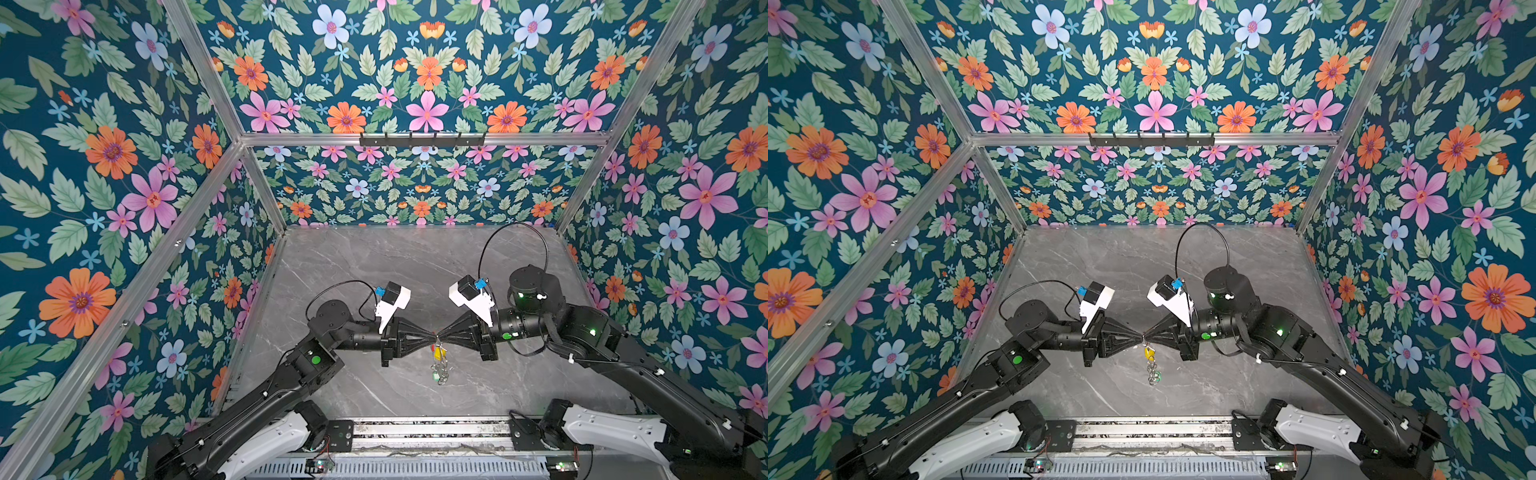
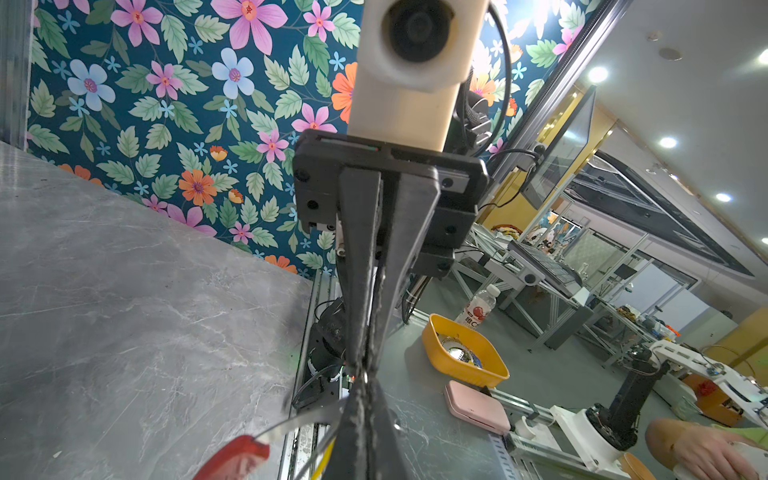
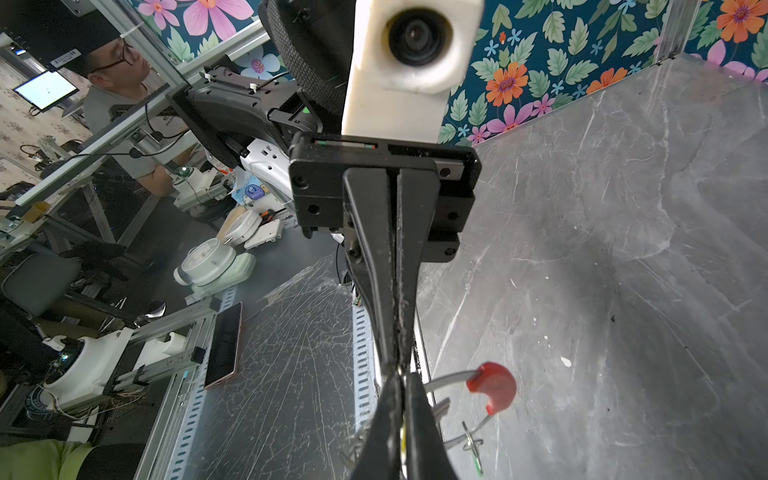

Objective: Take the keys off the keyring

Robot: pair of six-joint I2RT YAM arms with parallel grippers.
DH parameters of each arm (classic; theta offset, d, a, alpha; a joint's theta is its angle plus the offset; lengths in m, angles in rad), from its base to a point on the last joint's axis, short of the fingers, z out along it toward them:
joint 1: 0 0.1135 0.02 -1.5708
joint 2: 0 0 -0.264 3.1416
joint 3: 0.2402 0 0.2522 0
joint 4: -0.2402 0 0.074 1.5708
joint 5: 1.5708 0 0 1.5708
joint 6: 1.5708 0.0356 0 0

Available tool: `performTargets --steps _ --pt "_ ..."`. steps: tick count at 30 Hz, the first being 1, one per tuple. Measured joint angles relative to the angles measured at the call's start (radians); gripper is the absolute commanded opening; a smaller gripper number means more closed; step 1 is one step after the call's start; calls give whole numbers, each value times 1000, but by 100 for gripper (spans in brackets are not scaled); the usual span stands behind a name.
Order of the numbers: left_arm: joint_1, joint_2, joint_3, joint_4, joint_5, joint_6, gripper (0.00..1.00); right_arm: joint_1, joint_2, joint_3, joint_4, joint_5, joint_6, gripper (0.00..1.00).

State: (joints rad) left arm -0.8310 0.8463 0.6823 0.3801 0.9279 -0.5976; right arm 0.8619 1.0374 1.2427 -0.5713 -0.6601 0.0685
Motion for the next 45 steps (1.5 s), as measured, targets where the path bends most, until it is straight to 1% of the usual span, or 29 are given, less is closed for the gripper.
performTargets --steps 2,5,7,9,13,18,22,26,28,31,34,39,45 --pt "-3 -3 -8 9 -16 -2 0 -1 1 -1 3 3 5 0" --pt "-8 -17 -23 37 -54 -5 0 -1 -14 -19 44 14 33 26" --pt "-14 -32 -39 57 -89 -5 0 0 -35 -43 99 38 57 39" --pt "-15 -46 -55 69 -127 -5 0 0 -58 -65 149 55 79 48" --pt "-16 -81 -83 96 -229 12 0 1 -114 -132 275 119 150 55" --pt "-20 -119 -114 153 -335 40 0 11 -175 -252 410 224 226 57" --pt "-21 -130 -130 204 -386 55 0 56 -183 -322 480 304 267 57" --pt "-22 -123 -134 250 -391 59 0 87 -183 -349 524 346 264 52" --pt "-22 -120 -134 264 -386 62 0 87 -178 -354 541 367 264 47" --pt "-22 -119 -134 288 -374 62 0 89 -162 -355 559 362 264 41" --pt "-22 -116 -134 315 -360 62 0 90 -148 -354 564 348 264 40" --pt "-24 -117 -133 329 -344 62 0 88 -163 -354 572 320 260 49" --pt "-24 -117 -132 325 -306 65 0 89 -210 -350 591 301 260 51"
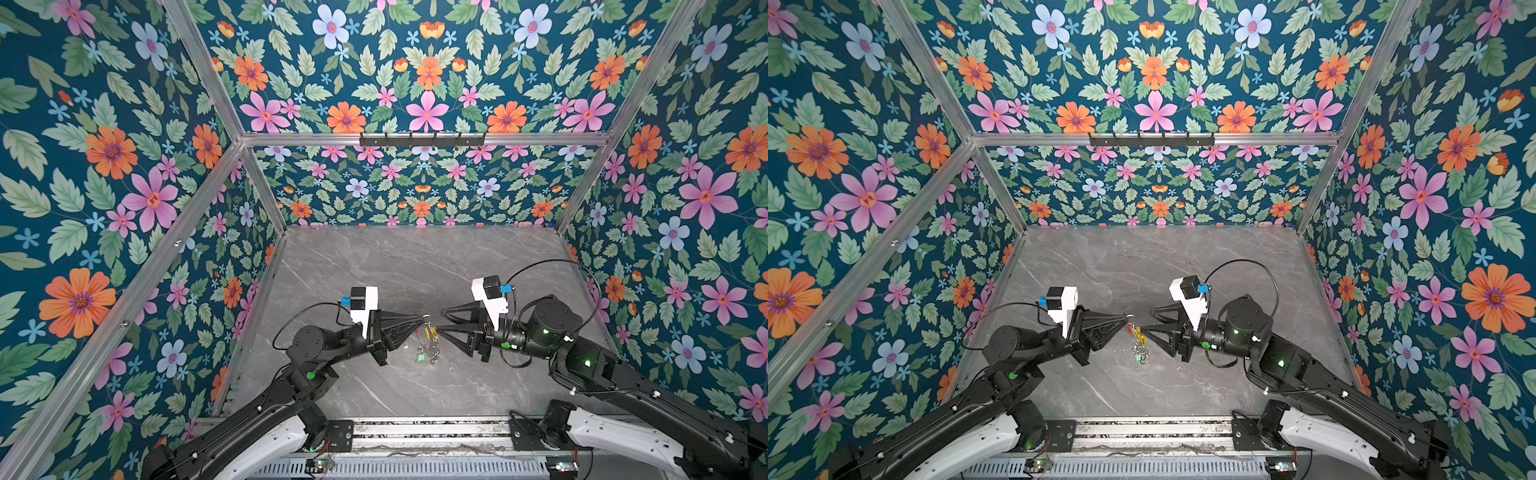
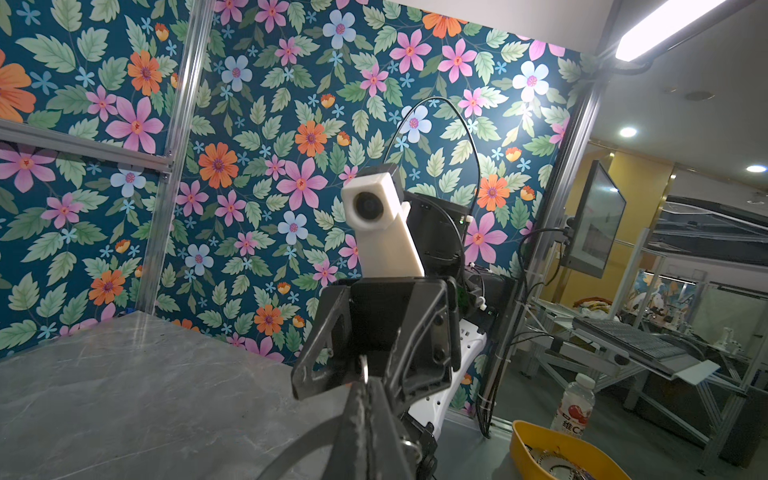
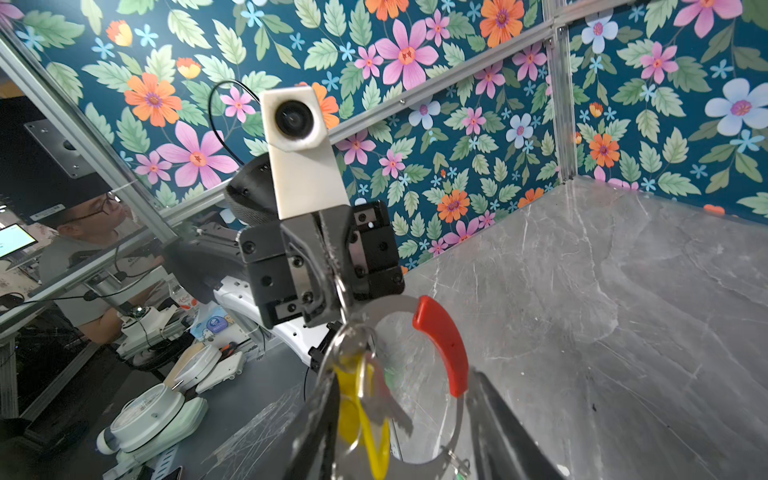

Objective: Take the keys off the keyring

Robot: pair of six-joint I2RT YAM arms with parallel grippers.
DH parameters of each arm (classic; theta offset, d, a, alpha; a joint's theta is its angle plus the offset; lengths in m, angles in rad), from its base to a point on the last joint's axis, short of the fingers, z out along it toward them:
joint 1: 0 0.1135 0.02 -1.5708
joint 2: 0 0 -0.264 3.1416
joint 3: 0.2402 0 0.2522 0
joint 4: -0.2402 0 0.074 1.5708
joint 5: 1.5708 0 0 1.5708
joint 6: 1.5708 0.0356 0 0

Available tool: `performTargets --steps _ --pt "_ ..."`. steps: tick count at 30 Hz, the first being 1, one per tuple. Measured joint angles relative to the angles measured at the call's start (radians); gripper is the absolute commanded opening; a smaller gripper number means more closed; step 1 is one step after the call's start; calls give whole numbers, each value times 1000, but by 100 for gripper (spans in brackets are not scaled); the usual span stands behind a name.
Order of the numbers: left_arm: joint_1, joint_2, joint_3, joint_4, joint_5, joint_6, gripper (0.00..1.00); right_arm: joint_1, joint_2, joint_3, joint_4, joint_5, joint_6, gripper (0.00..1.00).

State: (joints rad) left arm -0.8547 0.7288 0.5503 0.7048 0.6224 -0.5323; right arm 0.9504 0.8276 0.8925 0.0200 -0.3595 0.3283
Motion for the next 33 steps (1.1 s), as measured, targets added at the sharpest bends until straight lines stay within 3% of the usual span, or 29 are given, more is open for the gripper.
performTargets --steps 6,16,28,29,31,33 --pt "0 5 3 2 37 -1 0 0 48 66 20 -72 0 45" --pt "-1 -6 3 4 69 -12 0 -25 108 104 7 -214 5 23" --pt "0 7 4 14 74 -40 0 -29 113 103 5 -254 3 0" --pt "0 8 4 16 74 -42 4 -29 113 103 6 -255 3 0" --pt "0 12 4 22 74 -42 23 -29 113 105 6 -257 4 0" --pt "-1 10 4 23 73 -42 36 -28 113 105 4 -258 5 0"
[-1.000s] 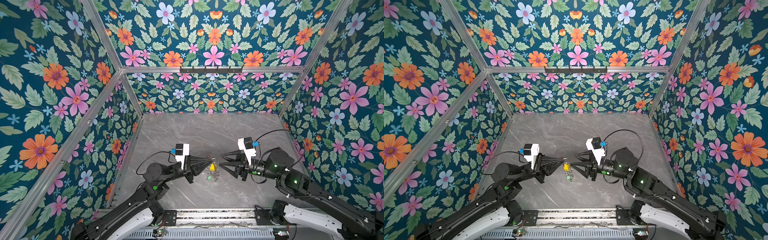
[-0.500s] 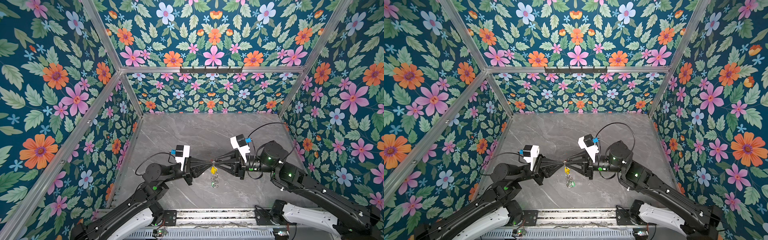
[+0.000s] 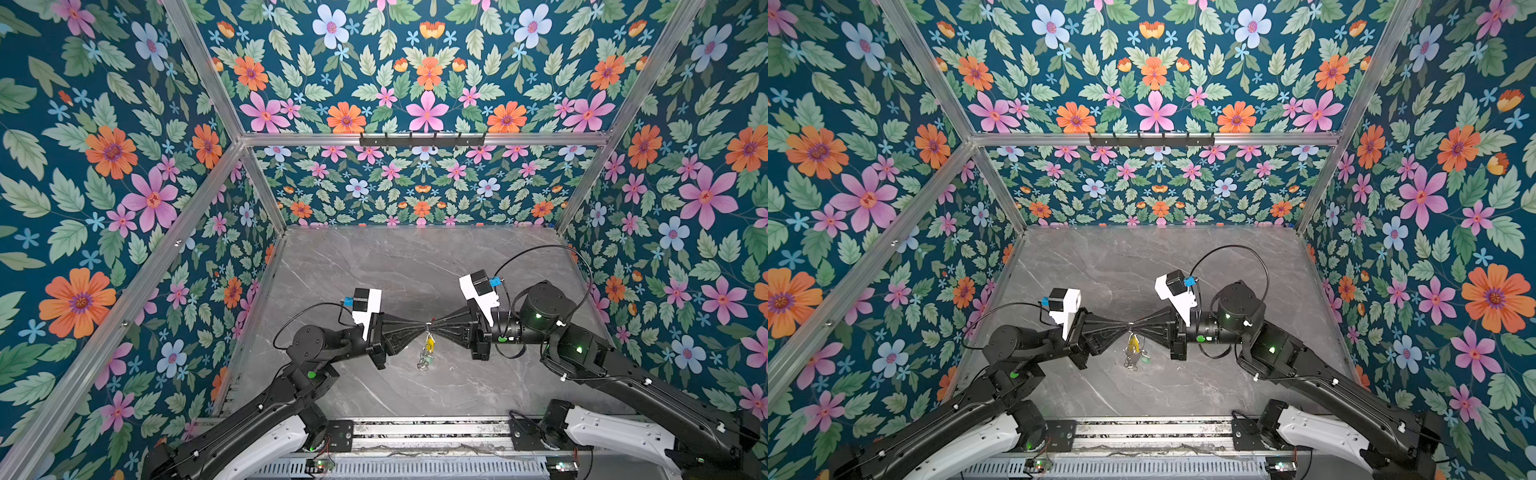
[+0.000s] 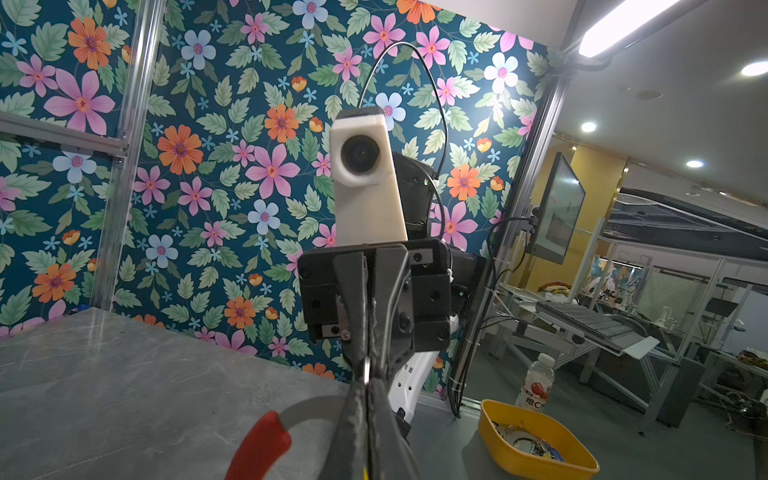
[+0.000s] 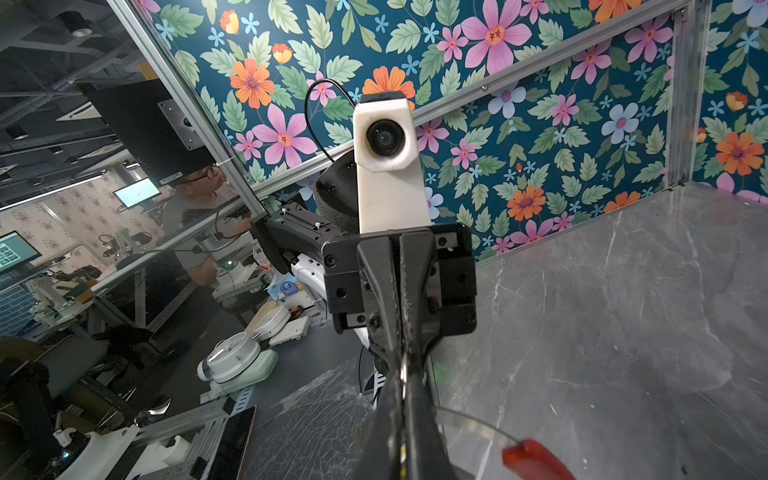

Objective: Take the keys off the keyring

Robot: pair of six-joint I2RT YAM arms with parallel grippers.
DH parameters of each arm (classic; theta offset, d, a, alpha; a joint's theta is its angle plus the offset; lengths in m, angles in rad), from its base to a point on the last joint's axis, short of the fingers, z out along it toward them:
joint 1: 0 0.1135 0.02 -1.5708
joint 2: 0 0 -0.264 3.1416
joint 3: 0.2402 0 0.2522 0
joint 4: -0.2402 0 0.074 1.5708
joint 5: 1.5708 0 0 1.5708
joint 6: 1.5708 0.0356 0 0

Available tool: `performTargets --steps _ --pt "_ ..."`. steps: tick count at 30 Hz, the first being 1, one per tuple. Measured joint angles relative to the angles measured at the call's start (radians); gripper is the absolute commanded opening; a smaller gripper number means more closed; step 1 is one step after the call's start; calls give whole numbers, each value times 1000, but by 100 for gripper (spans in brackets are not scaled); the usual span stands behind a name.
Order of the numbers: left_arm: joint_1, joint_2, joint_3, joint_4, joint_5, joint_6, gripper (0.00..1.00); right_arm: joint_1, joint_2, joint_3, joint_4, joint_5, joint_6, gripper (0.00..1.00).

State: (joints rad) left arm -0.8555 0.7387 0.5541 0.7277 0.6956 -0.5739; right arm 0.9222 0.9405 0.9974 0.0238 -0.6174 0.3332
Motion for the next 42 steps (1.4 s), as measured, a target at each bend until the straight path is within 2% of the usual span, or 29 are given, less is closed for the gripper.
performTargets --steps 3,8,19,23,30,32,35,38,40,42 --pt "0 -19 0 -7 -10 -3 44 1 -1 1 -6 0 -1 0" --pt "0 -36 5 -46 -19 1 43 0 -3 3 -11 1 -1 0" --pt "0 15 36 -72 -4 1 22 0 6 15 -23 8 -1 0" --pt "0 21 36 -68 7 0 10 -1 6 18 -29 19 -1 0" --pt "2 22 36 -62 3 -4 0 -2 14 25 -28 23 -5 0" --pt "2 20 36 -61 2 -4 0 -1 14 26 -27 23 -5 1" --pt "2 16 36 -62 -2 -4 0 -1 12 26 -26 23 -4 19" --pt "0 9 35 -64 -18 -2 0 1 -14 15 -22 36 4 47" --pt "0 -3 35 -70 -40 2 0 2 -56 -9 -14 83 6 59" --pt "0 -15 32 -71 -68 5 0 1 -101 -36 6 153 15 66"
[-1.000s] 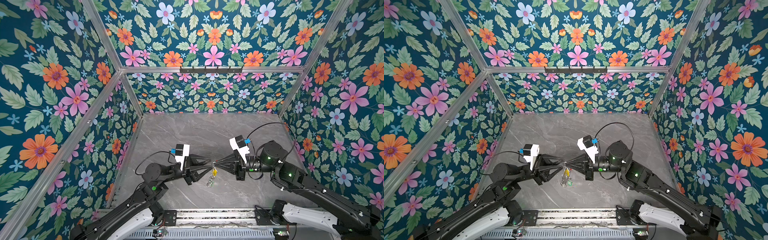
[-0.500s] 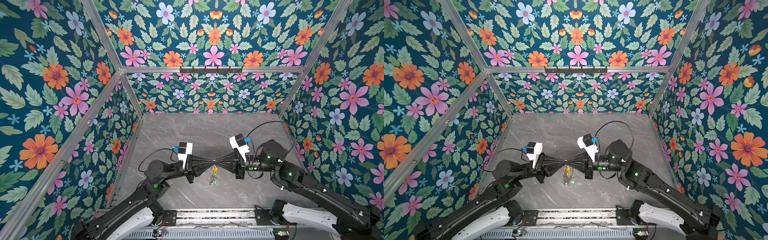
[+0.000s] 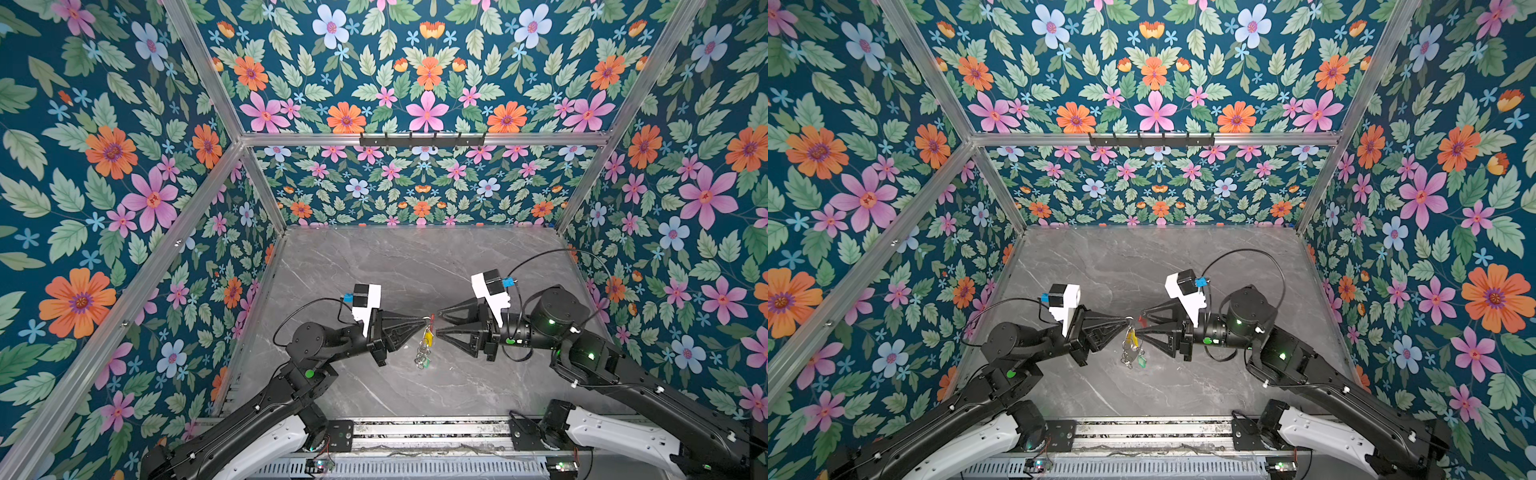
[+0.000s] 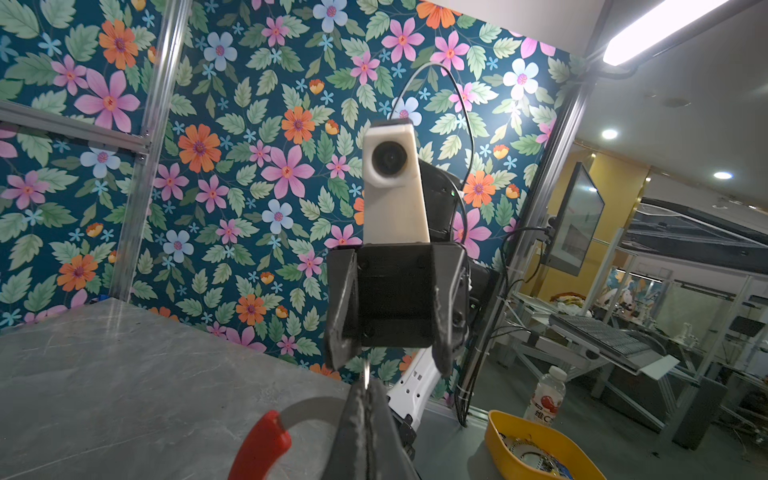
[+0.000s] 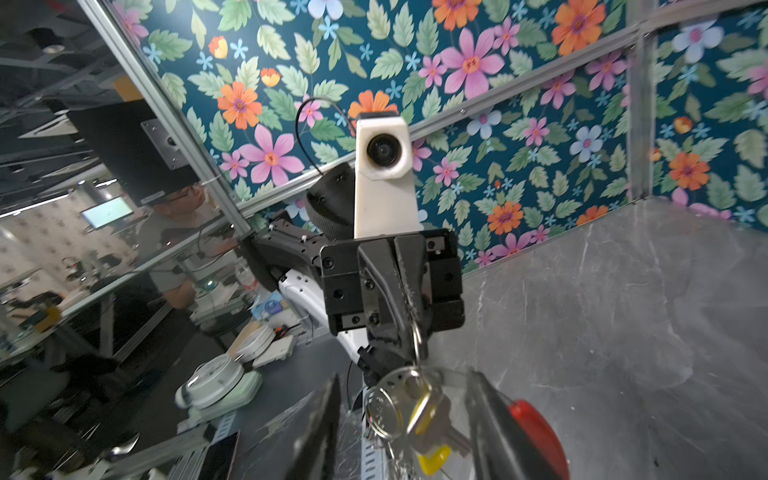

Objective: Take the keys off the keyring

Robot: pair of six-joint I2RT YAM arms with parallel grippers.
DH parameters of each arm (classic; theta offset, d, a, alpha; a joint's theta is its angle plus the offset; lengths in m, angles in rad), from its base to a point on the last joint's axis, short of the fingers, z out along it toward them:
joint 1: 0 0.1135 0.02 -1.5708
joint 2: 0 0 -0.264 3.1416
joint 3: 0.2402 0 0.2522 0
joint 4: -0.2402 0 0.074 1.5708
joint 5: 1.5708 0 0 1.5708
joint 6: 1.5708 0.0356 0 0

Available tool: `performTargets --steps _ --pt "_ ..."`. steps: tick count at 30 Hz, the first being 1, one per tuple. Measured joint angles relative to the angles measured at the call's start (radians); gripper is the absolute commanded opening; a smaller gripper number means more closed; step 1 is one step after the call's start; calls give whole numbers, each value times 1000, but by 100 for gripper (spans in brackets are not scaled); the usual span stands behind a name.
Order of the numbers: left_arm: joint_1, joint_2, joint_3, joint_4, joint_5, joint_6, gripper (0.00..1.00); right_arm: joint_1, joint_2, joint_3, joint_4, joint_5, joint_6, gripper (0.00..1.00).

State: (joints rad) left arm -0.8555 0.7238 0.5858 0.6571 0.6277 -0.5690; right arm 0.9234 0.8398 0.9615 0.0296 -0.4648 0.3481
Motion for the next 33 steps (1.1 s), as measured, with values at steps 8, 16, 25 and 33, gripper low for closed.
performTargets --steps 8,16,25,33 --pt "0 -18 -24 2 -105 11 0 -2 -32 -51 -14 213 39 66" --pt "0 -44 -56 30 -159 18 0 16 25 -84 -24 138 15 59" --pt "0 -43 -64 54 -157 17 0 43 93 -94 42 46 -27 59" --pt "0 -41 -67 70 -153 4 0 46 147 -58 71 24 -53 43"
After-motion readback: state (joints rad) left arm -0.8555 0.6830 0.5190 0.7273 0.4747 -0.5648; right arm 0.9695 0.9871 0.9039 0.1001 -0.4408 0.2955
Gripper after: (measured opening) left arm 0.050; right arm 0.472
